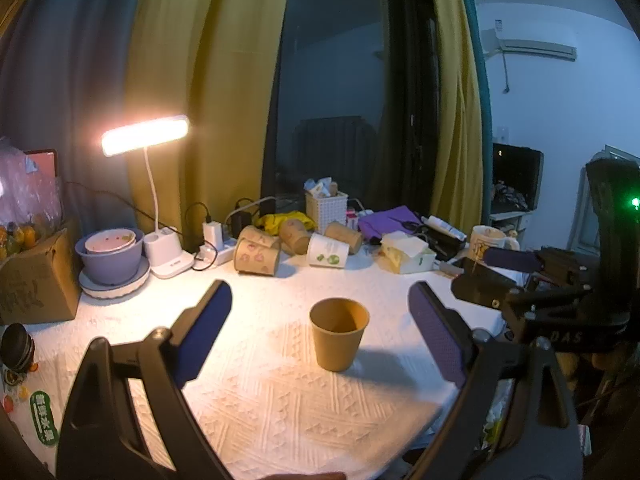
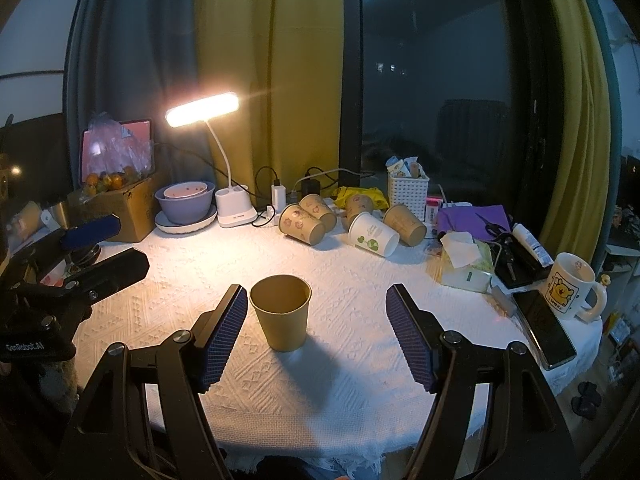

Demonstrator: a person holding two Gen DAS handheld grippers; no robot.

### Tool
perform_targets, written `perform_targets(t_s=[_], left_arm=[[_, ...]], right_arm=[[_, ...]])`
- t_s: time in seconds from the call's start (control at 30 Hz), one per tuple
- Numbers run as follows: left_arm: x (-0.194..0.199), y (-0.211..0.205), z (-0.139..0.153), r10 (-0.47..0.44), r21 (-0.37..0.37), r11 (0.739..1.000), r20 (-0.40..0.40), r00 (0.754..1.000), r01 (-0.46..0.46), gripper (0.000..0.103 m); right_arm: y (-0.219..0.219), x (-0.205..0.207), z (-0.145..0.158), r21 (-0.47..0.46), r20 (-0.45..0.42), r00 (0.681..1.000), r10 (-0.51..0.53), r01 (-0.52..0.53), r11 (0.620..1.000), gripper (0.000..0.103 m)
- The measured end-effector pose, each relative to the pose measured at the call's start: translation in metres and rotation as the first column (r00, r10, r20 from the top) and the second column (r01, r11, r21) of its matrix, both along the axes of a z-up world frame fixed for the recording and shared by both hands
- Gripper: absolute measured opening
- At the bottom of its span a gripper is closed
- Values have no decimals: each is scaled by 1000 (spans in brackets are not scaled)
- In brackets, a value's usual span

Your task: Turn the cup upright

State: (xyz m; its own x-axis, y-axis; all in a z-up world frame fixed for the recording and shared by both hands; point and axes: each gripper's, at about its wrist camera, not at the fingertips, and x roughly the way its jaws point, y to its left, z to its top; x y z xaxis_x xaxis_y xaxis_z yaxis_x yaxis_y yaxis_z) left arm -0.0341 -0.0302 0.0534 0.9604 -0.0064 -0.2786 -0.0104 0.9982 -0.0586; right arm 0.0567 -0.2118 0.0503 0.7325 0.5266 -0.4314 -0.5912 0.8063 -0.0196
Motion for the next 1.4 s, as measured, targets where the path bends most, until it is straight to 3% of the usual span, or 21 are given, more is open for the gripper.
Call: perform_targets(t_s=[1.4], left_arm=[[-3,1,-1,6,-33,999,-19,1000,-7,91]], right_arm=[[4,-1,-10,-15,-16,1000,22,-23,1000,75]])
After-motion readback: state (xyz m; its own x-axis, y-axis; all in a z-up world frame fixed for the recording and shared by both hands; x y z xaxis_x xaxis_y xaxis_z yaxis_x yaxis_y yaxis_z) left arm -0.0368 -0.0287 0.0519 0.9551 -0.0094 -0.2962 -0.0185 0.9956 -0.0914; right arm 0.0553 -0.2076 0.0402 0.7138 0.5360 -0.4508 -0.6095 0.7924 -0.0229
